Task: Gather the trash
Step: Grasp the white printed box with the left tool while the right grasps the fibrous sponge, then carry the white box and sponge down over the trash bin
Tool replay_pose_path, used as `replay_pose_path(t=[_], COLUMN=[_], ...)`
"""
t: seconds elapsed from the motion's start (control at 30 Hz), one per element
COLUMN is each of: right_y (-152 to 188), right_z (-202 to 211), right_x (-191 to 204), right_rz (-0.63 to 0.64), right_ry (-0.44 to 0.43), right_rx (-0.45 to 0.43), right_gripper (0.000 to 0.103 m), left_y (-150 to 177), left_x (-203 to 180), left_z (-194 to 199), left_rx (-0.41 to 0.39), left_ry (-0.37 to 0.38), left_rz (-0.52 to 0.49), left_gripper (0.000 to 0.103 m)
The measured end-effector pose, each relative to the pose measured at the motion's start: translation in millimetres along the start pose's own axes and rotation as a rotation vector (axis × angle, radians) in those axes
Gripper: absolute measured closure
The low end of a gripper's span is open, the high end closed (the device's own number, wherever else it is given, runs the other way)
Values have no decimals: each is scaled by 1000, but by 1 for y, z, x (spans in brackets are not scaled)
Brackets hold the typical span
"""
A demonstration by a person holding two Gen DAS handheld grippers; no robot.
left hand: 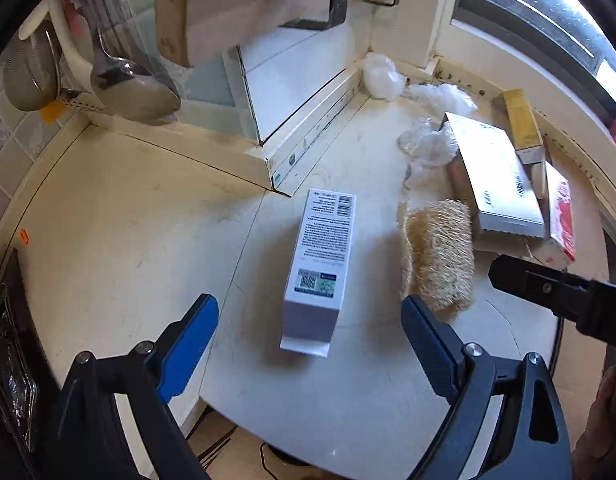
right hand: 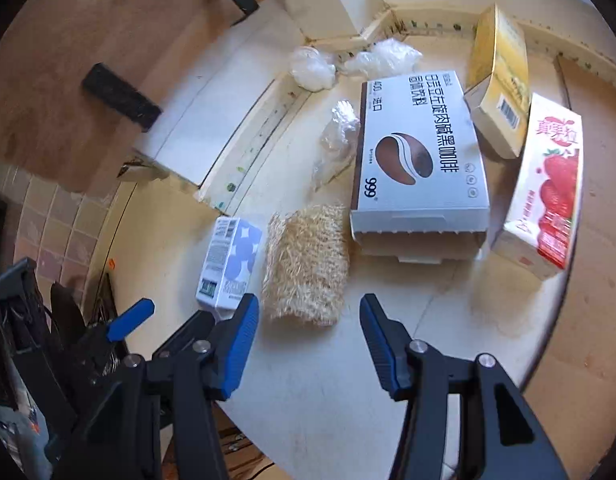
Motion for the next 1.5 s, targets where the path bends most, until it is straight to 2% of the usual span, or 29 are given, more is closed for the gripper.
replay_pose_path(t=[0.13, 0.4, 0.5, 0.63, 0.77, 0.9, 1.0, 1.1, 1.13, 1.17, 1.23, 1.5], right_y=[-11, -14, -16, -14, -6, 5, 15, 26, 29, 31, 35, 49], right_z=[-22, -53, -57, -58, -48, -31, -20, -12, -9, -7, 0, 21], right_x=[-9, -7, -4, -1, 1, -3, -6, -10, -11, -11, -12, -7], right_rz=[-31, -48, -32, -11, 14, 24, 30, 28, 26, 26, 25, 35], right_ry=[21, 4, 6, 1, -3, -3, -3, -6, -9, -12, -17, -31], right_rx=[23, 76, 68, 63, 63, 57, 64, 67, 68, 67, 64, 38], right_gripper=[50, 50, 50, 61, 65, 65, 66, 66, 66, 66, 66, 66], left_y=[-4, -12, -14, -15, -14, -13, -14, -17, -18, -19, -19, -9], left_x=[-1, 2, 0, -1, -4, -8, -12, -16, -17, -18, -19, -18], left_z=[-17, -41, -47, -53, -58, -66, -69, -68, -67, -66, -63, -23], left_rx=[27, 67, 82, 91, 115, 150, 160, 151, 149, 153, 156, 60], left_ry=[2, 14, 18, 24, 48, 69, 85, 74, 73, 79, 100, 71], left_rz=[3, 3, -4, -7, -7, 6, 16, 5, 3, 0, 12, -38], left_gripper=[12, 12, 12, 13, 21, 26, 34, 50, 67, 70, 70, 70])
Point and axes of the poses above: each gripper's, at about its wrist camera, not at the fingertips, and z roughly against the way its jaws point, x to its left, y to its underside, the point moved 7 cm from there along -z, roughly the way its jaws point, and after that the axes turned 9 degrees about -y, right-handed, at the moved point
